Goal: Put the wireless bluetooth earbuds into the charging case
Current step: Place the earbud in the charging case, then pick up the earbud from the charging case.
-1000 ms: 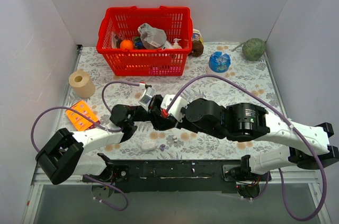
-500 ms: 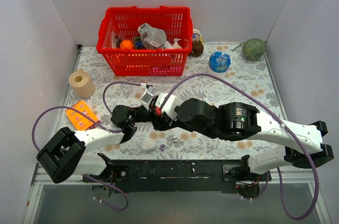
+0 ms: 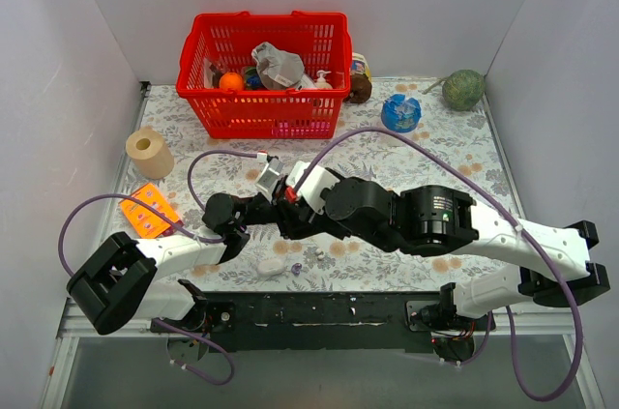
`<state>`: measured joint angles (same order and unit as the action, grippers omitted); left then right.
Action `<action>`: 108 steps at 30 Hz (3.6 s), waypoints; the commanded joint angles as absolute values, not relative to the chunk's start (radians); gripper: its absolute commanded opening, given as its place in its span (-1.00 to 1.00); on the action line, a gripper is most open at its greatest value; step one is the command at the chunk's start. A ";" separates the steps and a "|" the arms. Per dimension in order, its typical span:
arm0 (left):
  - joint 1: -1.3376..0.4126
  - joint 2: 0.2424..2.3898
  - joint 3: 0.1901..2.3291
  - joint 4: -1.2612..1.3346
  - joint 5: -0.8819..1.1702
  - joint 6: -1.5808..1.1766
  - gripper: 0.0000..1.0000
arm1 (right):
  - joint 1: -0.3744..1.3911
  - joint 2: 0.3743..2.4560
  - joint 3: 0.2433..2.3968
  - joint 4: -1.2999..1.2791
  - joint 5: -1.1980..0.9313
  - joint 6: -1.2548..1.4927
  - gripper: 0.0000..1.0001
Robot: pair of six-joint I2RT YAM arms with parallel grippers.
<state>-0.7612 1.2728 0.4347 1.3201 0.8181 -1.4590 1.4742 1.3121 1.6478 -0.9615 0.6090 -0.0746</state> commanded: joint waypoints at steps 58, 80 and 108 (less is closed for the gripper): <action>-0.821 1.163 0.462 1.509 0.577 -1.355 -1.00 | 1.373 0.893 1.104 -0.324 0.719 0.468 -0.01; -0.833 1.164 0.465 1.476 0.581 -1.339 -1.00 | 1.353 0.897 1.114 -0.336 0.683 0.453 -0.24; -0.851 1.154 0.485 1.289 0.600 -1.305 -1.00 | 1.354 0.920 1.170 -0.368 0.709 0.390 -0.41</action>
